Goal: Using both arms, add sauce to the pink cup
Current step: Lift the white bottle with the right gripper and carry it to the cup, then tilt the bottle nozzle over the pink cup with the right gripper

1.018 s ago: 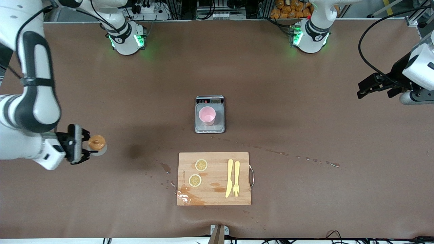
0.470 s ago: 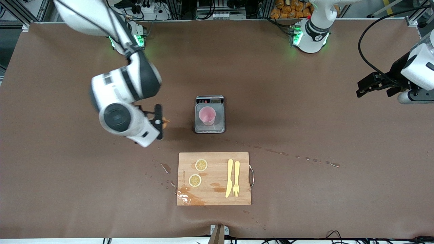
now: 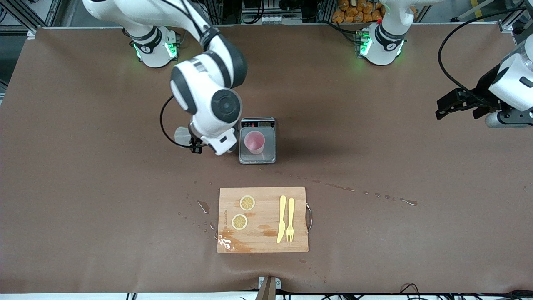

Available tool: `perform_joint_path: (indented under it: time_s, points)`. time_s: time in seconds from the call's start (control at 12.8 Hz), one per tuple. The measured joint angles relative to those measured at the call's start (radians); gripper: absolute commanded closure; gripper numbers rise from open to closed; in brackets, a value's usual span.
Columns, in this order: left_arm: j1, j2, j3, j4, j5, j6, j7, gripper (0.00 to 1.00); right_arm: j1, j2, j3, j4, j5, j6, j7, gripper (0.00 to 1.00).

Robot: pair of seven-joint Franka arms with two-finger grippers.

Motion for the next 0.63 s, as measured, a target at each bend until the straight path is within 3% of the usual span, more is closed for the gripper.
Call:
perform_joint_path:
  time_s: [0.47, 0.63]
  points:
    - [0.001, 0.0, 0.001, -0.005, 0.0, -0.002, 0.0, 0.0, 0.229, 0.05, 0.002, -0.001, -0.324, -0.073, 0.146, 1.0]
    - [0.001, 0.0, 0.001, -0.008, 0.0, -0.002, 0.0, 0.0, 0.256, 0.093, 0.001, -0.001, -0.398, -0.091, 0.173, 1.0]
